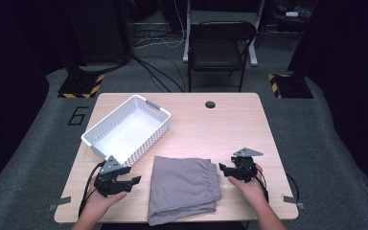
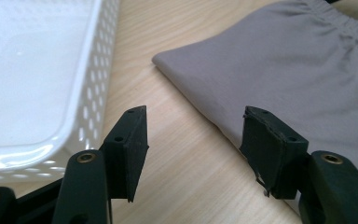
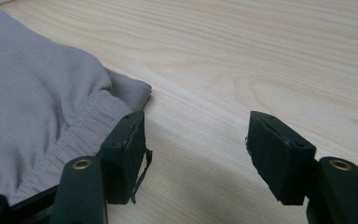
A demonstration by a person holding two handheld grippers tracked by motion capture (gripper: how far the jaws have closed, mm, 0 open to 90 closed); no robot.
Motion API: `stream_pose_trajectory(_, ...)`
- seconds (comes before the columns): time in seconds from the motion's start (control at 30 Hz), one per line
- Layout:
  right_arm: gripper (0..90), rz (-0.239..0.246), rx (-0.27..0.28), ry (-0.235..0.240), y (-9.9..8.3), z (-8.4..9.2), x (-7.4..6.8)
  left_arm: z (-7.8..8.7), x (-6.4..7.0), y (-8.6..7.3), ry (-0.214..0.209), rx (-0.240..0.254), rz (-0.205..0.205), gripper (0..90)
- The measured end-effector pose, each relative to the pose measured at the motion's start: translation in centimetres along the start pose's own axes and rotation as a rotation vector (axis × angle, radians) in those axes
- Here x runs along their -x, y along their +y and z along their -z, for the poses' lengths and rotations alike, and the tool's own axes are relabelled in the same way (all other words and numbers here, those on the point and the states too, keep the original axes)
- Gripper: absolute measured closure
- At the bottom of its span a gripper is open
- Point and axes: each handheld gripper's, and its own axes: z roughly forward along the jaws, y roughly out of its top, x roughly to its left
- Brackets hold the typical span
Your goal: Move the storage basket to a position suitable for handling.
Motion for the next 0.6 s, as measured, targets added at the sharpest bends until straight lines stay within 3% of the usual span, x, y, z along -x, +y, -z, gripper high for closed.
stream_pose_trajectory(0.23, 35.6, 0.021, -0.005, 0.0, 0.0, 0.0, -0.3, 0.8, -0.4, 0.4, 0.035, 0.005, 0.003, 39.3)
stream_pose_trajectory(0.33, 35.2, 0.027, -0.001, -0.002, -0.1, 0.0, -0.5, 1.4, -0.9, 1.0, 0.061, 0.024, 0.046, 39.4)
stream_pose_trajectory(0.43, 35.0, 0.025, -0.008, -0.006, -0.1, 0.0, -0.6, 1.7, -1.4, 1.6, 0.079, 0.023, 0.065, 39.4)
stream_pose_trajectory(0.6, 34.9, 0.02, -0.013, -0.003, -0.2, 0.0, -0.7, 1.8, -2.8, 3.8, 0.082, 0.016, 0.102, 38.1)
